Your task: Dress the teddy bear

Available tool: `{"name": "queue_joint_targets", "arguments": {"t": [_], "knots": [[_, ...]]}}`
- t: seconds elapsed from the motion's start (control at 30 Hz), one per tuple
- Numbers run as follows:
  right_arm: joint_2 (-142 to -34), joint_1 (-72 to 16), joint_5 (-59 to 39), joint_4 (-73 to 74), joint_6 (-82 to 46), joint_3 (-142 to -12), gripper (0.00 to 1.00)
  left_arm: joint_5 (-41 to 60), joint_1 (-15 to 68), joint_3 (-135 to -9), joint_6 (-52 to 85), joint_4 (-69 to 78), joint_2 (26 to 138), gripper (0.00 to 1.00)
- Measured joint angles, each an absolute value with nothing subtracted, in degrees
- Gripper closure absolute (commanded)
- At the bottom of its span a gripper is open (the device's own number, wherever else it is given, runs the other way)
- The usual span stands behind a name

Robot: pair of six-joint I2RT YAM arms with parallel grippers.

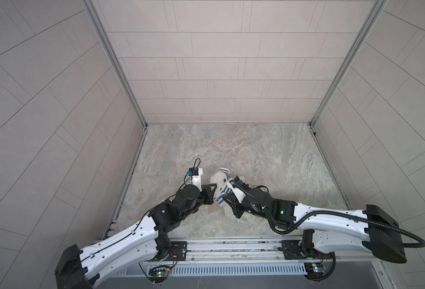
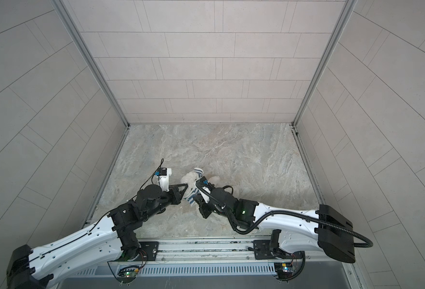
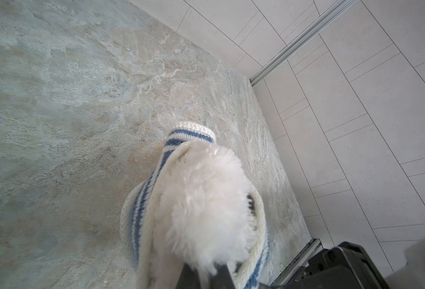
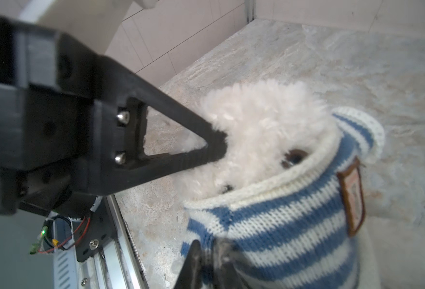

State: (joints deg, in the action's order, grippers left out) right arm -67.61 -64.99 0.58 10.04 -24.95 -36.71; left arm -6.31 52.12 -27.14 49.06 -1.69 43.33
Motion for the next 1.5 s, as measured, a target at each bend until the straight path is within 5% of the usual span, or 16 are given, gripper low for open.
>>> {"name": "queue_joint_targets", "arguments": {"t": [0.6,1.2,1.37,1.5], "knots": [[-62.81,-64.69,3.6,13.98,-29.69,-26.26,1.0,10.11,41.69,-29.39,49.41,-3.36,42.0,1.0],[-56.31,-64.12,11.73,8.01,-35.31,-25.1,0.99,30.94,32.51,-38.37,31.68,-14.04,44.34,1.0],[-53.25,-63.68,8.19,8.8,-32.51,-25.04,0.72,31.7,32.25,-38.37,26.74,-14.0,44.07,1.0],[-50.09,-62.92,7.25,6.09,-31.2,-26.72,0.59,29.85,33.69,-38.33,22.13,-13.74,42.61,1.0]]}}
